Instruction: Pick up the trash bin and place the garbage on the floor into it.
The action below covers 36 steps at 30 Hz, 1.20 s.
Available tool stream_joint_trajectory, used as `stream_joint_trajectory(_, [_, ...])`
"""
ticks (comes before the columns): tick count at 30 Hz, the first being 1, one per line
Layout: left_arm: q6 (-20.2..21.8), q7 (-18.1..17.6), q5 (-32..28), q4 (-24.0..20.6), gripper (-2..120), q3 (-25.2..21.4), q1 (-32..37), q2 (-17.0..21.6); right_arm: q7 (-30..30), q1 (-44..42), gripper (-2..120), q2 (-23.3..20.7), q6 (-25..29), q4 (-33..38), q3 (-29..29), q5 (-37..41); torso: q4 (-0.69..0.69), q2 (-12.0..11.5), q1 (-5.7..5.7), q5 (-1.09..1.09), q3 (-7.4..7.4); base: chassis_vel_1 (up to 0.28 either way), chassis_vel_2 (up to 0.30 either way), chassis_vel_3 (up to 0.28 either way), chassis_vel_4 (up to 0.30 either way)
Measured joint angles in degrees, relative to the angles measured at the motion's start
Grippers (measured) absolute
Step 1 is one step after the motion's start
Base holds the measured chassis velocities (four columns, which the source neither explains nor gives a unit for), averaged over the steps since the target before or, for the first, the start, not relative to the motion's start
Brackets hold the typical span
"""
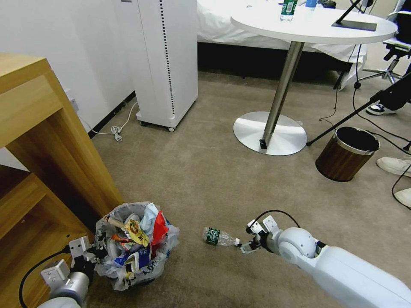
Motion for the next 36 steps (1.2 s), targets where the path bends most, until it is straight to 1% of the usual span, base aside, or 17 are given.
stream_joint_trajectory(1, [-0.18, 0.05, 0.12, -0.01, 1, -0.13, 0.27, -0.31, -2.18, 2.57, 100, 1.61, 1.76, -3.35, -2.46, -2.78, 0.02, 0.0, 0.0, 0.03, 0.0, 0.0, 0.0, 0.0, 0.0])
stream_joint_trajectory(2, [-0.18, 0.05, 0.12, -0.01, 1, -0.13, 0.27, -0.31, -2.18, 2.57, 100, 1.61, 1.76, -3.35, -2.46, -2.78, 0.02, 0.0, 0.0, 0.03, 0.0, 0.0, 0.0, 0.0, 0.0])
stream_joint_trajectory(4, [-0.34, 0.06, 0.27, -0.05, 1, -0.18, 0.47, -0.56, -2.14, 4.51, 100, 3.78, 3.86, -6.24, -5.06, -3.91, 0.05, 0.0, 0.0, 0.02, 0.0, 0.0, 0.0, 0.0, 0.0])
stream_joint_trajectory(7, [-0.4, 0.09, 0.24, -0.19, 1, -0.2, 0.54, -0.54, -1.96, 5.02, 100, 4.7, 4.55, -7.29, -6.33, -4.17, 0.05, 0.0, 0.0, 0.02, 0.0, 0.0, 0.0, 0.0, 0.0])
stream_joint_trajectory(8, [-0.41, 0.09, 0.05, -0.4, 1, -0.3, 0.53, -0.32, -1.29, 5.25, 100, 5.49, 5.95, -8.33, -8.11, -4.4, 0.01, 0.0, 0.0, 0.02, 0.0, 0.0, 0.0, 0.0, 0.0])
stream_joint_trajectory(12, [-0.42, 0.09, -0.29, -0.48, 1, -0.47, 0.37, 0.06, -0.7, 6.27, 100, 6.91, 7.02, -10.03, -11.14, -4.67, 0.01, 0.0, 0.0, 0.01, 0.0, 0.0, 0.0, 0.0, 0.0])
stream_joint_trajectory(16, [-0.42, 0.08, -0.31, -0.43, 1, -0.38, 0.13, -0.11, -0.4, 7.26, 100, 8.21, 8.07, -11.87, -12.96, -5.14, 0.02, 0.0, 0.0, 0.02, 0.0, 0.0, 0.0, 0.0, 0.0])
stream_joint_trajectory(18, [-0.42, 0.08, -0.28, -0.33, 1, -0.21, 0.02, -0.35, -0.15, 7.92, 100, 9.35, 9.21, -14.04, -14.37, -5.7, 0.02, 0.0, 0.0, 0.0, 0.0, 0.0, 0.0, 0.0, 0.0])
stream_joint_trajectory(24, [-0.42, 0.08, -0.27, -0.55, 1, -0.1, 0.1, -0.49, 0.83, 7.6, 100, 11.46, 11.49, -17.62, -15.71, -6.91, 0.01, 0.0, 0.0, 0.01, 0.0, 0.0, 0.0, 0.0, 0.0])
stream_joint_trajectory(26, [-0.43, 0.09, -0.27, -0.59, 1, -0.11, 0.17, -0.49, 1.37, 7.41, 97, 12.07, 12.18, -18.6, -15.85, -7.01, 0.01, 0.0, 0.0, 0.03, 0.0, 0.0, 0.0, 0.0, 0.0])
stream_joint_trajectory(27, [-0.45, 0.08, -0.28, -0.59, 1, -0.14, 0.21, -0.49, 1.85, 7.27, 91, 12.74, 12.7, -19.66, -15.88, -7.21, 0.02, 0.0, 0.0, 0.02, -0.01, 0.0, 0.0, 0.0, 0.0])
stream_joint_trajectory(29, [-0.47, 0.08, -0.33, -0.67, 1, -0.14, 0.22, -0.51, 2.34, 7.17, 83, 13.28, 13.34, -20.41, -16.01, -7.3, 0.02, 0.0, 0.0, 0.02, 0.0, 0.0, 0.0, 0.0, 0.0])
stream_joint_trajectory(30, [-0.47, 0.08, -0.33, -0.67, 1, -0.14, 0.22, -0.51, 2.34, 7.17, 83, 13.28, 13.34, -20.41, -16.01, -7.3, 0.02, 0.0, 0.0, 0.02, 0.0, 0.0, 0.0, 0.0, 0.0])
stream_joint_trajectory(32, [-0.52, 0.08, -0.39, -0.72, 1, -0.15, 0.12, -0.52, 2.46, 7.04, 73, 13.27, 13.72, -20.18, -16.12, -7.26, 0.0, 0.01, 0.0, -0.01, -0.01, 0.0, 0.0, 0.0, 0.0])
stream_joint_trajectory(34, [-0.52, 0.08, -0.4, -0.72, 1, -0.14, 0.08, -0.52, 2.51, 7.01, 71, 13.23, 13.8, -20.05, -16.12, -7.23, 0.0, 0.01, 0.0, 0.0, -0.01, 0.0, 0.0, 0.0, 0.0])
stream_joint_trajectory(35, [-0.57, 0.08, -0.41, -0.7, 1, -0.11, -0.01, -0.48, 2.99, 6.93, 64, 13.09, 14.1, -20.0, -16.04, -7.26, 0.02, 0.0, 0.0, 0.03, -0.01, 0.0, 0.0, 0.0, 0.0])
stream_joint_trajectory(36, [-0.63, 0.08, -0.4, -0.65, 1, -0.06, -0.07, -0.46, 3.12, 6.88, 59, 12.97, 14.22, -19.88, -15.97, -7.28, 0.03, 0.0, 0.0, 0.03, -0.01, 0.0, 0.0, 0.0, 0.0])
